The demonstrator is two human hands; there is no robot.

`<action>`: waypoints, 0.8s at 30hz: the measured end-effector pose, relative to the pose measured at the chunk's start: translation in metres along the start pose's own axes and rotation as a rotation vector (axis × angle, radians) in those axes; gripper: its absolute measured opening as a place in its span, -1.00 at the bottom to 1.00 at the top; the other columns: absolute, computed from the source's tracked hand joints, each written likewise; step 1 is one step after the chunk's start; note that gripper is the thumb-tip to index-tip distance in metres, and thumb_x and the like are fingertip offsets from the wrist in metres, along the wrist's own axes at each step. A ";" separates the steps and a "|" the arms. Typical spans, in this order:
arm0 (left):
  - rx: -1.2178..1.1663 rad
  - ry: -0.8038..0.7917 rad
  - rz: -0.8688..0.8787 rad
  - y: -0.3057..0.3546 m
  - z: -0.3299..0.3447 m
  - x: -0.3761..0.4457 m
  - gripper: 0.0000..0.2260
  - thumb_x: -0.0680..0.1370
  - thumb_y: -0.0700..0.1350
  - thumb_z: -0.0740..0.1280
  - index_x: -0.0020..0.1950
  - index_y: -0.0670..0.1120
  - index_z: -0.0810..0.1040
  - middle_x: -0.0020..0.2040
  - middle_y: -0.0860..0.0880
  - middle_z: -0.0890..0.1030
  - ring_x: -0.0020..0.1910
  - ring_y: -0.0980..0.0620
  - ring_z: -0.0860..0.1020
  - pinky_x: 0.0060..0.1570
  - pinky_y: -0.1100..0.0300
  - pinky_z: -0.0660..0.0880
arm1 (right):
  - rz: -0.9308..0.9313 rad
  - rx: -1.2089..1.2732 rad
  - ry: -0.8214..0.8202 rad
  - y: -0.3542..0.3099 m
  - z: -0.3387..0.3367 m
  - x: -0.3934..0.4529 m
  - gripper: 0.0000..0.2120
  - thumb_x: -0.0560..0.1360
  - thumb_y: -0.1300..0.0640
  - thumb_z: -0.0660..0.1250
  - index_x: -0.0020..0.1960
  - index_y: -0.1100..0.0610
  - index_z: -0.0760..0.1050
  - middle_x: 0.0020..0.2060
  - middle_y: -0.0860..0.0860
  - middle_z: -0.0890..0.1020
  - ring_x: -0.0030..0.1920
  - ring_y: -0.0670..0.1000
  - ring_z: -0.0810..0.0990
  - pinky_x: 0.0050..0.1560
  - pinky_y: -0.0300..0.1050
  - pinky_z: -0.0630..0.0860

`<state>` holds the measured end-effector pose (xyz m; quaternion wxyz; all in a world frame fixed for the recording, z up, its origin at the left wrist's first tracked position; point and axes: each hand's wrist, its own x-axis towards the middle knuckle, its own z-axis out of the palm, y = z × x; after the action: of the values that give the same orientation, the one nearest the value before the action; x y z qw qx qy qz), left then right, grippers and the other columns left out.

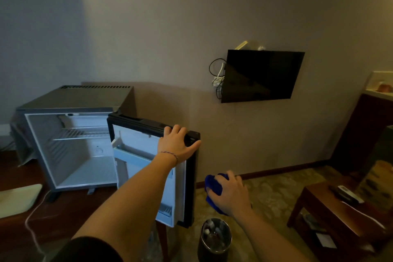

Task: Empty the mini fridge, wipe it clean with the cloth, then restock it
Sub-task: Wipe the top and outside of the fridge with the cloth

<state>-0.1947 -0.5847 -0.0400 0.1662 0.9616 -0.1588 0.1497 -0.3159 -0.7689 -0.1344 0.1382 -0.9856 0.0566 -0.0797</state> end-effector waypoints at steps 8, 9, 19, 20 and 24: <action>0.053 0.264 0.195 -0.064 -0.018 -0.065 -0.49 0.51 0.42 0.09 0.01 0.02 0.52 -0.05 0.07 0.46 0.03 -0.01 0.33 -0.04 0.07 0.47 | -0.175 -0.072 -0.053 -0.029 0.012 0.020 -0.47 0.53 -0.39 0.11 0.38 -0.14 0.38 0.36 -0.02 0.34 0.31 0.12 0.38 0.22 0.10 0.47; 0.053 0.274 0.232 -0.077 -0.025 -0.075 -0.53 0.52 0.39 0.13 -0.03 0.00 0.52 -0.08 0.06 0.47 0.00 -0.01 0.34 -0.06 0.09 0.45 | -0.195 -0.075 -0.054 -0.039 0.017 0.023 -0.47 0.53 -0.39 0.12 0.38 -0.14 0.38 0.37 -0.02 0.33 0.32 0.12 0.37 0.22 0.10 0.47; -0.018 0.175 0.118 -0.202 -0.117 -0.161 -0.73 0.58 0.18 0.19 -0.10 0.02 0.52 -0.08 0.11 0.49 0.04 0.13 0.36 -0.17 0.18 0.42 | -0.512 -0.018 -0.079 -0.184 0.055 0.033 -0.46 0.50 -0.37 0.16 0.36 -0.12 0.41 0.31 0.00 0.35 0.27 0.15 0.40 0.17 0.13 0.49; 0.010 0.152 0.081 -0.215 -0.125 -0.166 -0.74 0.58 0.19 0.19 -0.08 0.04 0.51 -0.06 0.13 0.48 0.05 0.14 0.36 -0.16 0.20 0.41 | -0.542 -0.016 -0.070 -0.199 0.056 0.033 -0.46 0.50 -0.37 0.16 0.36 -0.12 0.42 0.30 0.00 0.36 0.27 0.15 0.40 0.16 0.14 0.49; 0.124 0.143 -0.066 -0.265 -0.149 -0.178 -0.76 0.58 0.21 0.18 -0.11 0.08 0.42 -0.11 0.13 0.43 -0.07 0.13 0.40 -0.18 0.23 0.45 | -0.613 0.036 -0.022 -0.253 0.059 0.041 -0.42 0.45 -0.42 0.11 0.31 -0.12 0.45 0.23 -0.02 0.40 0.16 0.11 0.46 0.05 0.10 0.55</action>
<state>-0.2969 -0.2474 -0.0382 0.1223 0.9617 -0.1051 0.2218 -0.2433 -0.5175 -0.1132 0.1255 -0.9549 -0.2465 -0.1082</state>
